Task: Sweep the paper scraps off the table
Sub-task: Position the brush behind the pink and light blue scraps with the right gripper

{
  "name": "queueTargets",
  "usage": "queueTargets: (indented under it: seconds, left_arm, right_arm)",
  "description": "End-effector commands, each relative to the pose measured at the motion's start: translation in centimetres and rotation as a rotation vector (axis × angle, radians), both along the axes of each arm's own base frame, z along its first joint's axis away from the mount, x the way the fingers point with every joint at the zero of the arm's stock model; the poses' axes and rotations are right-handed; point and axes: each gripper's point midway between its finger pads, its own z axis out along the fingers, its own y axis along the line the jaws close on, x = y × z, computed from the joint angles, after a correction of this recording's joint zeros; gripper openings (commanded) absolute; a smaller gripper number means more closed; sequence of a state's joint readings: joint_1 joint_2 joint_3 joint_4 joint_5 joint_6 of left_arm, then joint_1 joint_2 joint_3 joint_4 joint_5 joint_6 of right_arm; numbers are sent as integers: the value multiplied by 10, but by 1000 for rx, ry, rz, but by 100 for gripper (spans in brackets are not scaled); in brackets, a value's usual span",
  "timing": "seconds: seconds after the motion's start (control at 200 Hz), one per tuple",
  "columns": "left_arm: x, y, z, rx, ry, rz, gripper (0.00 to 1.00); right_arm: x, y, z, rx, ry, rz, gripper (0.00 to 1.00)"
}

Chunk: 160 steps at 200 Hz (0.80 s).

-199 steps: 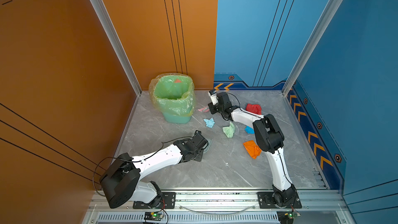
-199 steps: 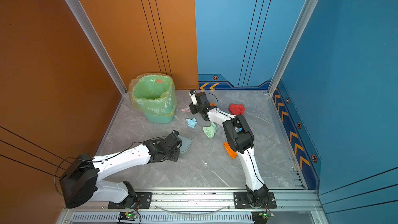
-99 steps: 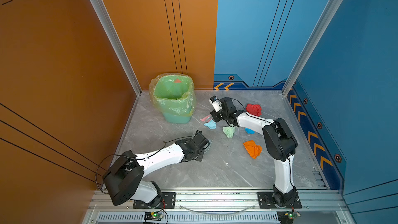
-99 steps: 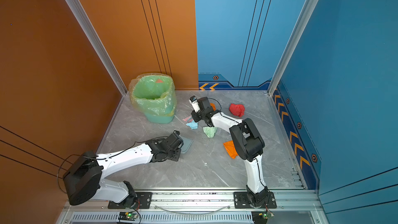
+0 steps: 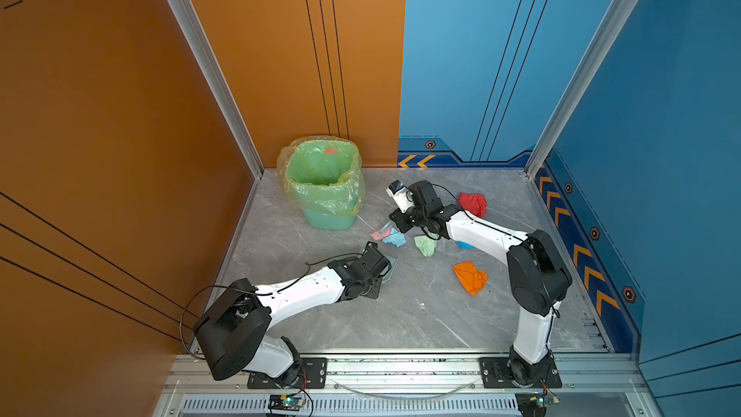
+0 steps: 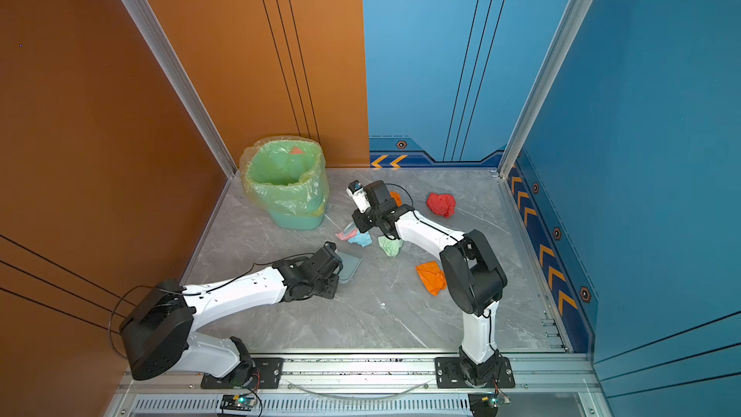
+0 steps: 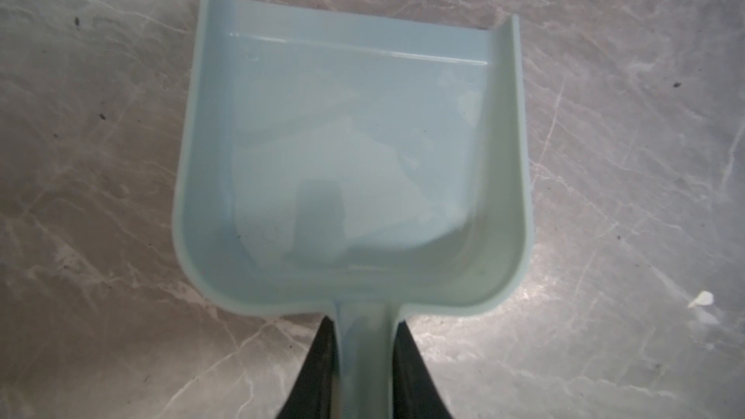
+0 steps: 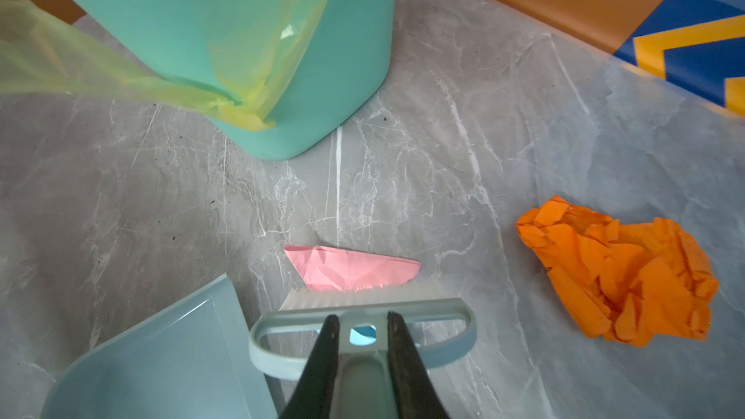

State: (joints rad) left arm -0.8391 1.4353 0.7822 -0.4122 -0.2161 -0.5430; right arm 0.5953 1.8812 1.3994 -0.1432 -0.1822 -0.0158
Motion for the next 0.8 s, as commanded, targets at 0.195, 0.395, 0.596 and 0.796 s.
queueTargets:
  seconds: [0.195,0.395,0.596,0.796]
  left_arm:
    - [-5,-4,-5,-3,21,-11,0]
    - [-5,-5,-5,-1,23,-16,0]
    - [-5,-5,-5,-5,26,-17,0]
    - [-6,-4,-5,-6,27,-17,0]
  right_arm:
    - [2,-37,13,-115,27,-174,0]
    - [-3,-40,0,-139,58,-165,0]
    - [-6,-36,-11,-141,87,-140,0]
    - [-8,-26,-23,-124,137,-111,0]
